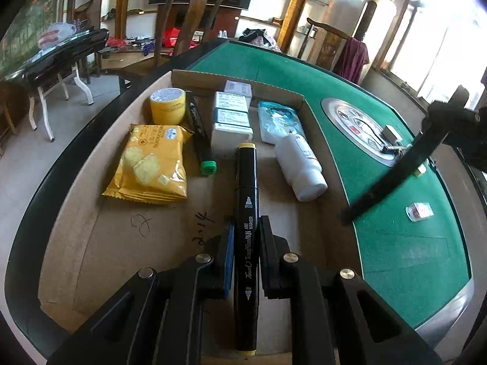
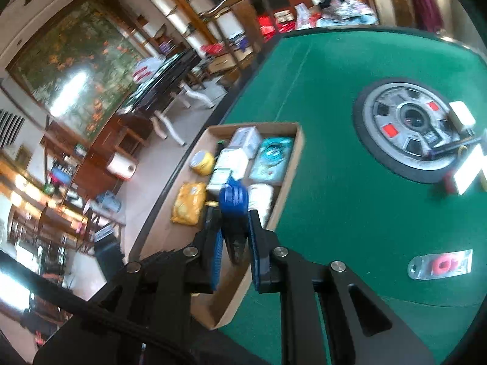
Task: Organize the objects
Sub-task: 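Carry both markers over the cardboard box and lower them inside, then open both tools to drop the markers and lift them out of the box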
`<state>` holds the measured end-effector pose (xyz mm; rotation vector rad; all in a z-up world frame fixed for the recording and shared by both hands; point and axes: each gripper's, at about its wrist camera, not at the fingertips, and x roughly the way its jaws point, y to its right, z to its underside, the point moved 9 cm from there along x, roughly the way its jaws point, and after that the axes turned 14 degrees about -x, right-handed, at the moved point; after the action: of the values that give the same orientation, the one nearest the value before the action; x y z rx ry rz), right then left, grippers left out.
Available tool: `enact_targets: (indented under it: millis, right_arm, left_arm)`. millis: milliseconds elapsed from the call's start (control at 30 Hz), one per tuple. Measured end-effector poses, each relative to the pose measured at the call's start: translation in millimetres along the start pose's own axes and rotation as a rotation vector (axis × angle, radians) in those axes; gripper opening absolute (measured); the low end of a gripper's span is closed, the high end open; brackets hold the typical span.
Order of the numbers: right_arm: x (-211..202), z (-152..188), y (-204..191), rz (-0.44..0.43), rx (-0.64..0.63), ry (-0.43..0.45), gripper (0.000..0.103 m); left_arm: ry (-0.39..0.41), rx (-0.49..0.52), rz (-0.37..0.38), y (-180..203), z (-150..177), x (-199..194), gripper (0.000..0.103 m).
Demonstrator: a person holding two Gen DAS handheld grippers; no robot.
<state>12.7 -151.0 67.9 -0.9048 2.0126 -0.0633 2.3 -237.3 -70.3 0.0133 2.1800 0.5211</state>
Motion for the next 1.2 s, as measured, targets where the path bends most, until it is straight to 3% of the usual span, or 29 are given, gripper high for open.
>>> enact_targets:
  millis: [100, 167, 333, 467, 533, 567, 633, 767, 900, 1100, 1200]
  right_arm:
    - [31.3, 5.5, -8.8, -0.031, -0.012, -0.095, 0.013]
    - [53.4, 6.8, -8.1, -0.025, -0.012, -0.144, 0.013]
    - [104.3, 5.2, -1.1, 0.006, -0.003, -0.230, 0.013]
    - [122.6, 3.4, -0.6, 0.069, -0.034, -0.247, 0.013]
    - [125.4, 4.9, 0.5, 0.113, -0.059, -0.254, 0.013]
    - [124.8, 4.8, 1.5, 0.129, -0.066, -0.255, 0.013]
    - [123.6, 4.7, 4.4, 0.152, -0.061, -0.241, 0.014]
    - [114.7, -0.3, 3.9, 0.128, -0.058, -0.202, 0.026]
    - [89.6, -5.0, 9.6, 0.171, -0.082, -0.144, 0.042]
    - [42.2, -3.0, 33.2, 0.288, -0.106, -0.089, 0.046]
    - [13.8, -5.3, 47.4, 0.341, -0.113, -0.069, 0.046]
  left_arm:
    - [-0.050, -0.014, 0.074, 8.5, 6.0, 1.0, 0.012]
    - [-0.055, -0.017, 0.082, 10.3, 6.7, 1.4, 0.012]
    - [-0.057, 0.002, 0.057, 10.6, 9.7, 2.1, 0.012]
    - [-0.026, 0.017, 0.016, 11.4, 9.7, -0.5, 0.013]
    - [-0.018, 0.018, -0.007, 8.5, 8.5, -3.1, 0.022]
    - [-0.016, 0.014, -0.012, 5.6, 6.0, -2.8, 0.028]
    - [-0.003, 0.005, -0.011, 3.6, 3.0, -7.3, 0.052]
    - [0.018, -0.015, 0.014, 4.2, -0.7, -18.8, 0.058]
    - [0.003, -0.012, 0.020, 7.3, 3.3, -17.9, 0.063]
    - [-0.076, 0.005, 0.129, 37.3, 12.5, -12.2, 0.063]
    - [-0.002, 0.023, 0.132, 48.0, 3.8, -29.1, 0.063]
